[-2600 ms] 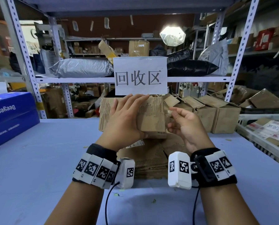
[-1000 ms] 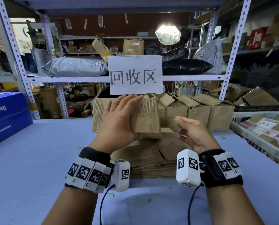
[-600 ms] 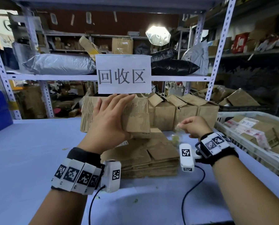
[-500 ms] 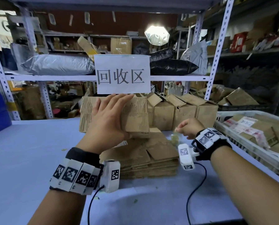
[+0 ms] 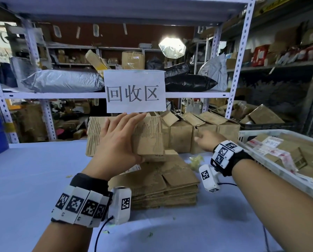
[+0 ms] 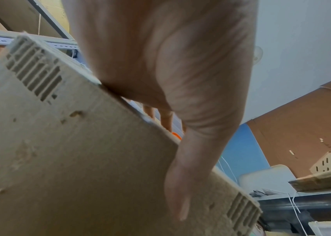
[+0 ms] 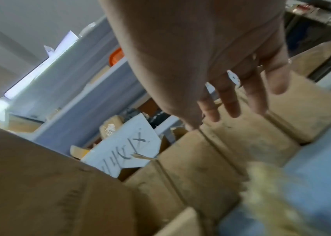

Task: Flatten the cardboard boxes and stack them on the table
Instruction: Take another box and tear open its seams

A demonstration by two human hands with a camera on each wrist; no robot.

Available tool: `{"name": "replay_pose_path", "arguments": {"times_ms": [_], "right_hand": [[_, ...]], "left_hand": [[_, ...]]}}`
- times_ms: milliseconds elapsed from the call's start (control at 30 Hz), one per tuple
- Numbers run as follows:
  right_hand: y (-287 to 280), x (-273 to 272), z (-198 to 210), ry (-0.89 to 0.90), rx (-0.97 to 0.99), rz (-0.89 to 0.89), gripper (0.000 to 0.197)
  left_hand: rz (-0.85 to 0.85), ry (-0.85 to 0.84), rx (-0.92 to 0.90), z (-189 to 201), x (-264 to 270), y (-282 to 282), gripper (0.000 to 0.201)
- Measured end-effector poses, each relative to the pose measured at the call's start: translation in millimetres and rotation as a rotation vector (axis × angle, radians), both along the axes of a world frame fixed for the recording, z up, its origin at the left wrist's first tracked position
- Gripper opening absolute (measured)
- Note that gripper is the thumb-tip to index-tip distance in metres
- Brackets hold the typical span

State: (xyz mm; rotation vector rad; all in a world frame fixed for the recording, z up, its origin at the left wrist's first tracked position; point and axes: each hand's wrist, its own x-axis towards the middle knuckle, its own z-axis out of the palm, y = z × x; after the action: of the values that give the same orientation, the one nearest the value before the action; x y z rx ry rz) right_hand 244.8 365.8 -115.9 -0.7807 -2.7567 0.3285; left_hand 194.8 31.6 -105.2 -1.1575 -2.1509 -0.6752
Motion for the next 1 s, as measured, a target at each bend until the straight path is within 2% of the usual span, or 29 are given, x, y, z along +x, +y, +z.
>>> {"name": "replay_pose_path", "arguments": {"times_ms": [67,133,233,333,467,567,667,767,800,867,933,1000], "right_hand": [[-34,-3,13,0.277,-0.256,0.178,0.035],[-71,8,25,0.36,-0.467,0.461,0.063],[-108,15,39,0.235,-0.326,0.761,0.105],[-124,15,49,0.169,-0.24,0.811,0.127],[-138,17,51,0.253,-0.159,0.757,0.124],[-138,18,51,0.325,-0.15,0.73,0.121],[-134,25,55,0.433,-0.176,0.777,0.118],[-133,32,65,0.563,-0.312,0.863,0.117],[-135,34,68,0.611,-0.331,0.879,0.117],[-137,35,71,0.655,-0.335,0.876,0.12],[-137,35,72,0.557,-0.347,0.881,0.125],[-136,37,71,0.39,-0.392,0.903,0.126]], "left_hand": [[0.003,-0.003,-0.003,1,0,0,0.117],[0.011,-0.014,-0.002,2,-1,-1,0.118],[0.01,-0.064,0.028,8,-2,-8,0.119],[-0.009,-0.114,0.064,13,-3,-17,0.119],[-0.021,-0.13,0.066,16,-2,-23,0.121],[-0.105,-0.21,0.102,18,2,-32,0.117],[-0.103,-0.238,0.294,26,3,-48,0.097],[0.104,-0.153,0.546,36,-8,-64,0.079],[0.135,-0.205,0.615,39,-10,-67,0.075],[0.012,-0.425,0.726,42,-13,-68,0.068],[-0.147,-0.604,0.783,37,-15,-65,0.058],[-0.215,-0.648,0.796,29,-18,-63,0.061]]}}
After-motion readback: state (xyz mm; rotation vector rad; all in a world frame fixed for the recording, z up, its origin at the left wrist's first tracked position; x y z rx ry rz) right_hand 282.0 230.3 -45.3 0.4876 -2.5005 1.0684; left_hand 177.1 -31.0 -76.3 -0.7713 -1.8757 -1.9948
